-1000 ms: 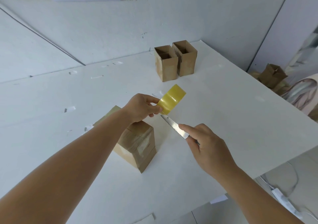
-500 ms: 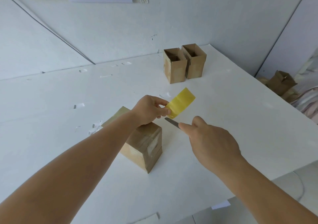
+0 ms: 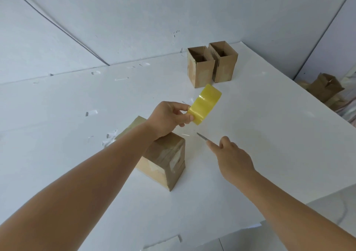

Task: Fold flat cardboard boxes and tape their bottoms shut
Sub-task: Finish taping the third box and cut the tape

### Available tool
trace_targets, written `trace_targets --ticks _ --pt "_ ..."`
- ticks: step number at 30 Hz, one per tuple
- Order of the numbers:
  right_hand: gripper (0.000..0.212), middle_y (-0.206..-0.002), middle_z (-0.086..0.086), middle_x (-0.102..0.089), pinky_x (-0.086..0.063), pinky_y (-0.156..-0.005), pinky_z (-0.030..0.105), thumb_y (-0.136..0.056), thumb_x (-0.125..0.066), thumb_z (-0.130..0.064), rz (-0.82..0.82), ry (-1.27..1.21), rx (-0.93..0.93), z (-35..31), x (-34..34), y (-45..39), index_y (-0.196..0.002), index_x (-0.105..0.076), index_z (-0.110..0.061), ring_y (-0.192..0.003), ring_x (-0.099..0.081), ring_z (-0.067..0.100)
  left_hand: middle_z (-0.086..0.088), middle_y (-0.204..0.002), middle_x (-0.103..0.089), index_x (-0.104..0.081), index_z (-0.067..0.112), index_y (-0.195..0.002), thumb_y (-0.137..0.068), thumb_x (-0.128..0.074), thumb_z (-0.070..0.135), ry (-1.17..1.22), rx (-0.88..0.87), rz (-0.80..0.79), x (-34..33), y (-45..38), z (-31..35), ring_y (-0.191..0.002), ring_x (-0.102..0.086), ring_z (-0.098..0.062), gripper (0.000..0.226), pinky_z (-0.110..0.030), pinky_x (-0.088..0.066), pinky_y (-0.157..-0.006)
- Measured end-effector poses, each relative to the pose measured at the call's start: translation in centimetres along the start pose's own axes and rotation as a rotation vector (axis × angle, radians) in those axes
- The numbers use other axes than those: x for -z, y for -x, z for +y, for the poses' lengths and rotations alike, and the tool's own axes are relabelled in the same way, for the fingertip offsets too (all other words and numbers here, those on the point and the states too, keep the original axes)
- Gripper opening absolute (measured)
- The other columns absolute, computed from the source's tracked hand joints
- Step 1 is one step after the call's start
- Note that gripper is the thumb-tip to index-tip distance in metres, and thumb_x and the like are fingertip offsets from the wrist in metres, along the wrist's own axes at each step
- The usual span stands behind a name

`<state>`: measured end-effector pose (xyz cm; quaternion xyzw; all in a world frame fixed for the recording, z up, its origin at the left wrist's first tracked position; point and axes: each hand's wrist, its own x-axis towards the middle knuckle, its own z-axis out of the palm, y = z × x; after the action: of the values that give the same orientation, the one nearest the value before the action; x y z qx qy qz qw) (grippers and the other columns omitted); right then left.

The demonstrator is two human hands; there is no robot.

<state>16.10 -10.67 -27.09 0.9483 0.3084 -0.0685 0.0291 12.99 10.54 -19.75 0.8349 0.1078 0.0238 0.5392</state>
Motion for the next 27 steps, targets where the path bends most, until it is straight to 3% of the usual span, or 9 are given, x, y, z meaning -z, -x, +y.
trace_targets --ticks 4,6,8,10,12,14,17,24,27 --pt "0.049 -0.124 0.002 -0.043 -0.040 -0.082 0.030 -0.096 -0.042 -0.025 -0.010 -0.050 -0.040 0.7 -2.9 -0.4 -0.143 -0.031 -0.028 -0.108 -0.045 0.023 0.010 -0.066 -0.066 -0.073 0.035 -0.086 -0.082 -0.074 0.025 -0.001 0.015 0.003 0.0 0.0 -0.1 -0.061 -0.059 -0.003 0.011 -0.015 -0.046 -0.072" --pt "0.041 -0.120 -0.001 -0.055 -0.042 -0.085 0.028 -0.094 -0.044 -0.045 0.027 -0.543 -0.128 -0.2 -2.0 -0.8 -0.129 -0.051 -0.026 -0.111 -0.051 0.018 0.012 -0.063 -0.065 -0.073 0.037 -0.084 -0.082 -0.074 0.025 -0.013 0.018 0.002 -0.1 0.0 0.0 -0.060 -0.058 -0.002 0.012 -0.013 -0.044 -0.070" --pt "0.039 -0.104 -0.015 -0.064 -0.043 -0.068 0.013 -0.081 -0.053 -0.061 -0.008 -1.180 -0.209 -2.3 -0.1 -0.9 -0.102 -0.063 -0.030 -0.092 -0.059 -0.005 0.013 -0.061 -0.065 -0.073 0.037 -0.084 -0.082 -0.074 0.026 -0.029 0.019 0.003 -0.2 -0.1 0.0 -0.059 -0.058 -0.001 0.012 -0.009 -0.043 -0.066" --pt "0.050 -0.090 -0.018 -0.068 -0.042 -0.060 0.007 -0.064 -0.056 -0.070 -0.045 -1.465 -0.195 -4.4 1.3 -1.1 -0.088 -0.066 -0.027 -0.082 -0.060 -0.011 0.014 -0.058 -0.064 -0.073 0.033 -0.087 -0.081 -0.075 0.026 -0.041 0.030 0.007 -0.2 -0.1 0.1 -0.058 -0.057 0.000 0.009 -0.006 -0.042 -0.062" --pt "0.055 -0.089 -0.008 -0.071 -0.048 -0.075 0.020 -0.057 -0.062 -0.068 -0.052 -1.617 -0.214 -6.1 1.8 -1.6 -0.087 -0.068 -0.022 -0.090 -0.064 0.003 0.015 -0.056 -0.063 -0.074 0.032 -0.087 -0.080 -0.076 0.027 -0.049 0.035 0.019 -0.2 -0.1 0.1 -0.058 -0.057 0.001 0.009 -0.006 -0.042 -0.062" --pt "0.042 -0.087 0.000 -0.072 -0.050 -0.084 0.033 -0.065 -0.069 -0.056 -0.053 -1.760 -0.266 -7.1 2.2 -2.2 -0.083 -0.068 -0.018 -0.091 -0.066 0.016 0.013 -0.056 -0.063 -0.074 0.034 -0.086 -0.080 -0.075 0.028 -0.039 0.042 0.026 -0.2 -0.1 0.1 -0.060 -0.057 -0.001 0.009 -0.009 -0.044 -0.066" --pt "0.018 -0.074 0.000 -0.072 -0.055 -0.076 0.035 -0.081 -0.072 -0.033 -0.012 -1.917 -0.329 -7.8 2.3 -2.7 -0.076 -0.067 -0.016 -0.078 -0.068 0.018 0.007 -0.061 -0.067 -0.073 0.035 -0.087 -0.081 -0.075 0.027 -0.010 0.055 0.034 -0.3 -0.2 0.0 -0.064 -0.060 -0.003 0.010 -0.019 -0.046 -0.075" --pt "0.017 -0.070 0.002 -0.072 -0.056 -0.073 0.039 -0.083 -0.072 -0.024 0.098 -1.937 -0.428 -8.4 2.0 -2.9 -0.074 -0.067 -0.011 -0.070 -0.067 0.018 0.005 -0.067 -0.066 -0.075 0.025 -0.097 -0.079 -0.077 0.027 0.002 0.054 0.101 -0.9 -0.3 -0.6 -0.060 -0.057 -0.002 0.017 -0.024 -0.048 -0.075" --pt "0.019 -0.063 0.001 -0.070 -0.054 -0.060 0.033 -0.082 -0.073 -0.024 0.154 -1.919 -0.444 -8.7 1.7 -3.0 -0.068 -0.065 -0.013 -0.058 -0.064 0.014 0.010 -0.064 -0.065 -0.074 0.028 -0.093 -0.080 -0.076 0.026 0.058 0.034 0.162 -1.1 -0.4 -0.5 -0.058 -0.057 -0.001 0.013 -0.016 -0.048 -0.067"
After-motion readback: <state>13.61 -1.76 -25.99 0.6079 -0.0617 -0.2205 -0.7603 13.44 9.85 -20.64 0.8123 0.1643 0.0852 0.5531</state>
